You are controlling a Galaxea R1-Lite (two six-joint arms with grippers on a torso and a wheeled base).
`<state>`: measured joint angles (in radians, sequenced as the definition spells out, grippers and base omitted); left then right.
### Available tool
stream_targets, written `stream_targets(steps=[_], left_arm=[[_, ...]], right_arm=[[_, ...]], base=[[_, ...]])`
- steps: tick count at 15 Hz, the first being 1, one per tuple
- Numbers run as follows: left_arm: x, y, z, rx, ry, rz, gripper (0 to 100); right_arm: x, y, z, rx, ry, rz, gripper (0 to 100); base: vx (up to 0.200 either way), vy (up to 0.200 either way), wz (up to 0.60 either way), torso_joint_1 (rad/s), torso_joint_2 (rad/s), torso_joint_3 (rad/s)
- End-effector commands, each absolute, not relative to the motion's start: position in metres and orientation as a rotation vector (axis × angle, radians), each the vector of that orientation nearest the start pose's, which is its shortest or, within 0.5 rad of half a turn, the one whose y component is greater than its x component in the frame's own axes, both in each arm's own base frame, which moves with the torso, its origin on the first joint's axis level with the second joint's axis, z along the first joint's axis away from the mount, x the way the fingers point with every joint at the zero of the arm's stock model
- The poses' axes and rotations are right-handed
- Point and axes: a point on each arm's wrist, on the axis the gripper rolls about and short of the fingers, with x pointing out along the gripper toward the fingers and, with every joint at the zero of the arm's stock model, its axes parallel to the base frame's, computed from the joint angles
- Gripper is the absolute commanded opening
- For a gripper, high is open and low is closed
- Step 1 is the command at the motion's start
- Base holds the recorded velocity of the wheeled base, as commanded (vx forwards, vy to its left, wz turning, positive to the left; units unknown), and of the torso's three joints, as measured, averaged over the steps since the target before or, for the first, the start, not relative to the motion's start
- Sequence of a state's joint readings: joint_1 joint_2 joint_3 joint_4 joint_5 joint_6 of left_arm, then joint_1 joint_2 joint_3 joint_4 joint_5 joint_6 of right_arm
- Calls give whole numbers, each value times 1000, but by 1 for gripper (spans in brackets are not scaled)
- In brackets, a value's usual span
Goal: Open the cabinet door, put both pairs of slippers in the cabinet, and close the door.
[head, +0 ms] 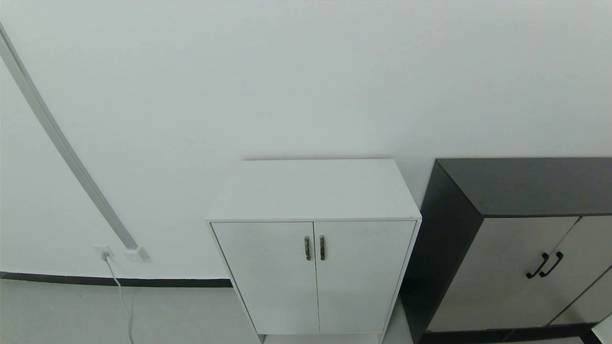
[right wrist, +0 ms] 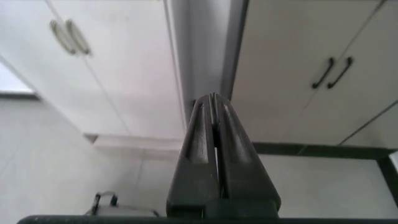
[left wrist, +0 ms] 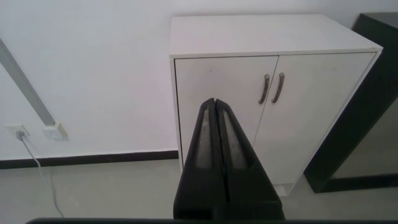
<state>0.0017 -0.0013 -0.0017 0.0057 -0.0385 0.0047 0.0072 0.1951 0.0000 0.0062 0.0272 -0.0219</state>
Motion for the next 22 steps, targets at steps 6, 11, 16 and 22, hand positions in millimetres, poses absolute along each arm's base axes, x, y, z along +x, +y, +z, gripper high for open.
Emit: stream_targets(steps=[6,11,16,22], left_arm=[[-23,-1,75,5,5,-37,0],[-23,-1,75,5,5,-35,0],[-23,-1,75,5,5,-37,0],[-23,-1,75,5,5,-37,0]], right_arm=[[-22,1,75,-23,20,23,0],[-23,1,75,-6,5,23,0],[-23,0,76,41,-5,-15,0],[-23,0,76,41,-5,-28,0]], base=[[0,0,0,0,0,0],[0,0,0,0,0,0],[0,0,0,0,0,0],[0,0,0,0,0,0]])
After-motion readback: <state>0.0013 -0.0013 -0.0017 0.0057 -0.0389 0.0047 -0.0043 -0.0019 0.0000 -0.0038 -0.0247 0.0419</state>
